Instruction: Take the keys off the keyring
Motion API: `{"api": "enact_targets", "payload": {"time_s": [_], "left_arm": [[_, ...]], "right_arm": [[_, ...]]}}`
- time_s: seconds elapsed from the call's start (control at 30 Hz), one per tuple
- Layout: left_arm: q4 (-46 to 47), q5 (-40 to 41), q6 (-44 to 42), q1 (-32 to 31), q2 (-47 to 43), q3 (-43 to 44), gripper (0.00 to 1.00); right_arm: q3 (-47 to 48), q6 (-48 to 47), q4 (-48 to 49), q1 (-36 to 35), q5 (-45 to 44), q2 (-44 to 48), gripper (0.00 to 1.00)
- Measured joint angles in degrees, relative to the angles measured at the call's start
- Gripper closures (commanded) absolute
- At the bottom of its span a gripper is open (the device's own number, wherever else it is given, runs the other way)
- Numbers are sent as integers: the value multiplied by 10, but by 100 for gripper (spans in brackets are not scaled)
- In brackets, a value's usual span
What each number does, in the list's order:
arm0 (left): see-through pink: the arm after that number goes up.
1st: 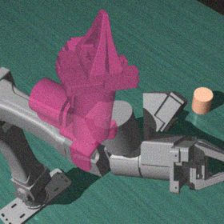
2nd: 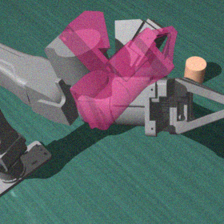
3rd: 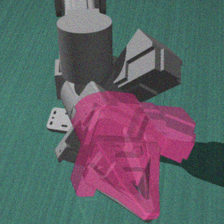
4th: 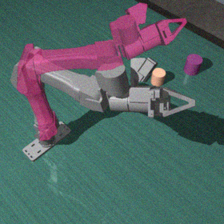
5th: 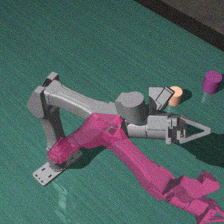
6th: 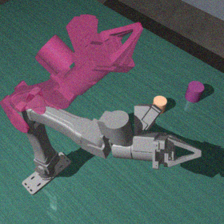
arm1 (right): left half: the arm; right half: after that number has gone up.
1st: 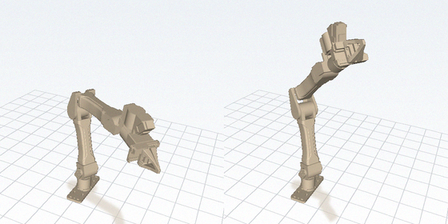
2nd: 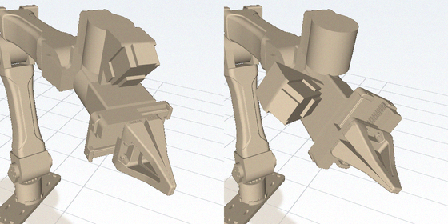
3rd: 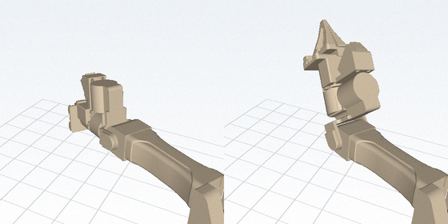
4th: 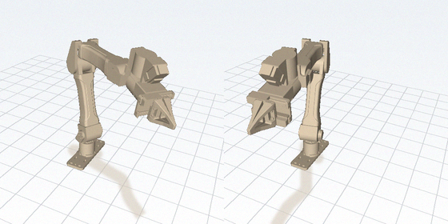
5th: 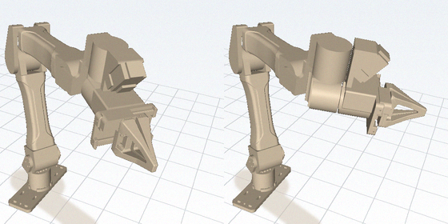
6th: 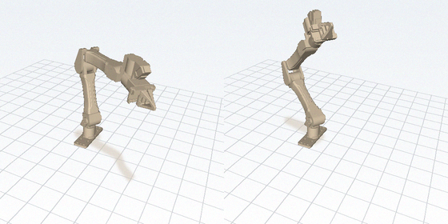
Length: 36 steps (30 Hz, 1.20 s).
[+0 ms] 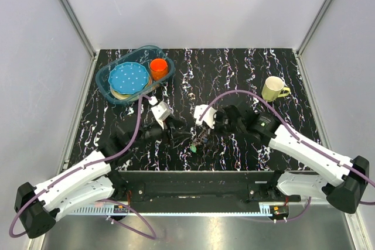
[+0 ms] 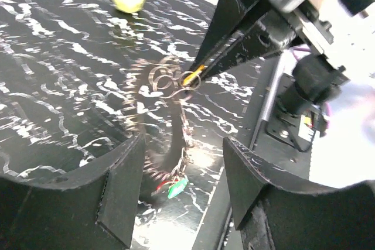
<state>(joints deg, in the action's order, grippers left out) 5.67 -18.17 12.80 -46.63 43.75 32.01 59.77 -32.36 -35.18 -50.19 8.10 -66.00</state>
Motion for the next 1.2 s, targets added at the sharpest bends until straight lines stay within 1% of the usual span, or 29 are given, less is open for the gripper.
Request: {"api": "enact_targets", "payload": {"time_s": [0.2, 0.3, 0.53, 0.57, 0.7, 0.9, 1.2], "left_arm": [[42, -117, -5, 0, 34, 0, 43], [52, -148, -14, 0, 38, 0, 43], [100, -183, -20, 0, 52, 1, 50], [108, -189, -20, 0, 56, 1, 52], [135, -204, -11, 0, 75, 1, 56], [170, -211, 11, 0, 93, 1, 57], [178, -204, 10, -6, 94, 2, 58]], "right_arm": [[-2, -46, 11, 0, 50, 62, 100], [-4, -60, 24, 0, 72, 85, 100], [-32, -73, 47, 0, 130, 100, 100], [-36, -73, 52, 0, 136, 100, 100], [-53, -72, 71, 0, 155, 111, 100], [-61, -65, 96, 0, 163, 121, 100], [-61, -56, 105, 0, 164, 121, 100]]}}
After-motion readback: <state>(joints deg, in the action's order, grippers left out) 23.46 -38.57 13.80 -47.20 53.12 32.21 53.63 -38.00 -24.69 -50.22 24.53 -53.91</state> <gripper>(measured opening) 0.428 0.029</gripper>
